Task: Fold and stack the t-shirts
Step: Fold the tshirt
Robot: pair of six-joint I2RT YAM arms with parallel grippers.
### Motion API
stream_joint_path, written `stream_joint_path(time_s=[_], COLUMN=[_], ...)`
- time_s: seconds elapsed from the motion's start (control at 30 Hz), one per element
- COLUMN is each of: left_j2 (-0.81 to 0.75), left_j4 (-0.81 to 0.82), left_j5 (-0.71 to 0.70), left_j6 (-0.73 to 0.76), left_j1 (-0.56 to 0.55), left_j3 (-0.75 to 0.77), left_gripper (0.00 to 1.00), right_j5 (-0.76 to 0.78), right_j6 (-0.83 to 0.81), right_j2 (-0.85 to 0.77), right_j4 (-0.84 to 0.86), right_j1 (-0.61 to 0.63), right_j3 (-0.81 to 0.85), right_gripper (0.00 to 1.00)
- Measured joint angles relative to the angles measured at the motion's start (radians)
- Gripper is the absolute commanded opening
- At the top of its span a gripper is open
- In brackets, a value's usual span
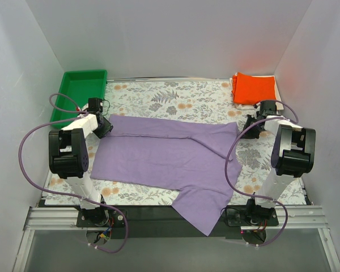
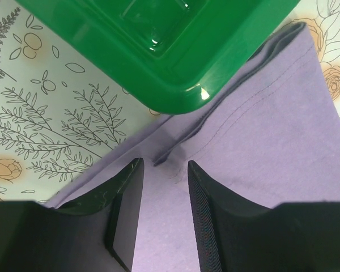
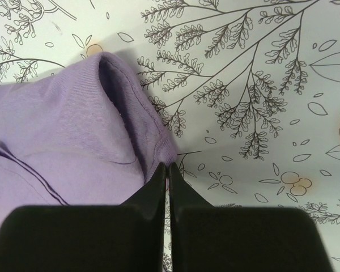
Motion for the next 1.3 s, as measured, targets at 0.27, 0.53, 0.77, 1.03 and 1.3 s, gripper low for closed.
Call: stream_joint_path(time_s=[0.27, 0.53, 0.77, 1.03, 1.3], left_j2=[0.0, 0.0, 0.003, 0.004, 0.026], left_j4=[0.009, 0.02, 0.021, -0.008, -0.028], left_j5=[0.026, 0.039, 0.028, -0.011, -0.032], left_j6=[-0.015, -0.025, -0.021, 0.016, 0.047], left_j1=[0.0, 0.0, 0.0, 0.0, 0.0], left_j3=[-0.011, -0.013, -0.013, 0.01, 0.058], left_gripper=[0.29, 0.08, 0.0, 0.0, 0.0], right_j5=[0.005, 0.005, 0.009, 0.014, 0.017], right_j6=[0.0, -0.001, -0.001, -0.004, -0.01], right_j2=[0.001, 0.001, 0.001, 0.001, 0.001], right_j4=[0.0, 0.0, 0.0, 0.0, 0.0], right_j1=[-0.001, -0.001, -0.001, -0.001, -0.001], right_j3=[0.002, 0.002, 0.002, 0.002, 0.002], right_gripper=[0.01, 0.01, 0.01, 0.01, 0.01])
